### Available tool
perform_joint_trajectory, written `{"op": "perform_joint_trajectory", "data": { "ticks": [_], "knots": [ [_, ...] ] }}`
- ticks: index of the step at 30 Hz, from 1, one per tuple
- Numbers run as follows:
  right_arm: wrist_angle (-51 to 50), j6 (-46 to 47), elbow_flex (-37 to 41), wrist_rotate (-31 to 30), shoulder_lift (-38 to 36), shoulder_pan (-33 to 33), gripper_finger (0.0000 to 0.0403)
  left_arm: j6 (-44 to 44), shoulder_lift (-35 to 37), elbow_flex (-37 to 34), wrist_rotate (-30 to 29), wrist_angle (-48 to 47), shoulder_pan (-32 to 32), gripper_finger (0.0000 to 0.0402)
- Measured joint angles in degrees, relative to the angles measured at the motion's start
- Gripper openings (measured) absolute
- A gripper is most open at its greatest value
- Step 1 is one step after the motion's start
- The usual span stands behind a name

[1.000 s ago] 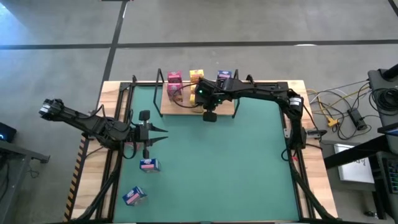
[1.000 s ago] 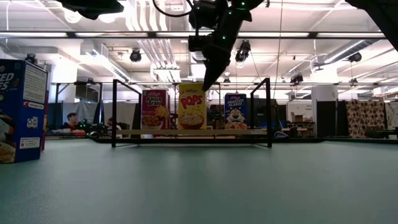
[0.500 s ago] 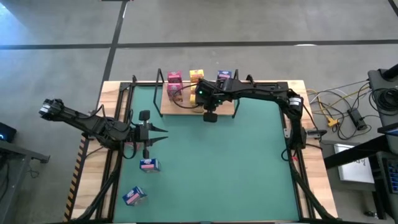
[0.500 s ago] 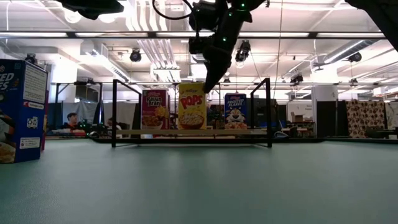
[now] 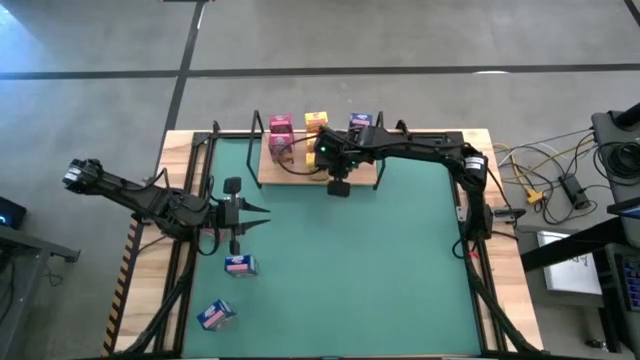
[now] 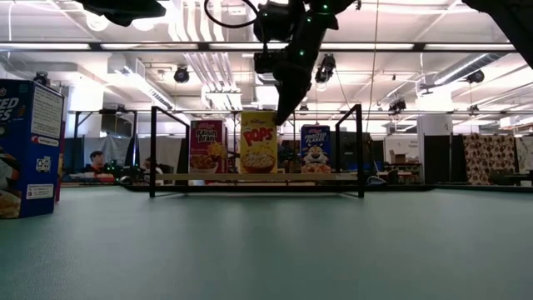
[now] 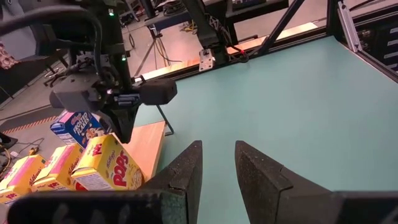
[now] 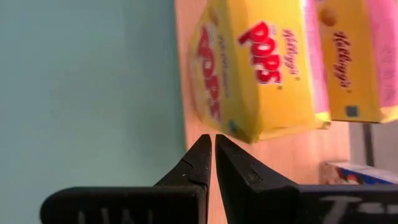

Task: Stack cereal on shelf
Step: Put the yellow cereal box on the shelf aligned with the other yellow cereal boxes, then adjust the yellow cereal boxes on the shelf

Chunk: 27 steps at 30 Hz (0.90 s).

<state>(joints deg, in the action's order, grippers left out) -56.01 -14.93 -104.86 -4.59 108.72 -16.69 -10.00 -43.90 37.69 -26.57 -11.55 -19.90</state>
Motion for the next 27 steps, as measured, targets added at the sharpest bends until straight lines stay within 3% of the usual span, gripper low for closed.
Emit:
{"op": "perform_joint_trajectory", "data": {
  "ticks": [4, 10, 20, 23, 27],
  "knots": [
    [-3.19, 0.47, -1.65, -0.41, -0.59, 0.22, 0.0013, 0.00, 0.00, 0.00, 0.00, -0.02, 0.00, 0.0077],
    [-4.75, -0.22, -5.41, -6.02, -0.82, -0.54, 0.0013, -0.02, 0.00, 0.00, 0.00, -0.02, 0.00, 0.0077],
    [-0.44, -3.36, -5.58, -5.96, -0.82, -6.94, 0.0013, -0.02, -0.02, 0.00, 0.00, -0.02, 0.00, 0.0077],
    [0.87, -4.14, -4.41, -4.80, -0.62, -9.26, 0.0013, 0.00, -0.02, 0.00, 0.00, -0.02, 0.00, 0.0077],
    [3.28, -4.09, -2.82, 1.39, -0.61, -11.79, 0.0013, 0.00, -0.02, 0.00, 0.00, -0.02, 0.00, 0.0077]
  ]
}}
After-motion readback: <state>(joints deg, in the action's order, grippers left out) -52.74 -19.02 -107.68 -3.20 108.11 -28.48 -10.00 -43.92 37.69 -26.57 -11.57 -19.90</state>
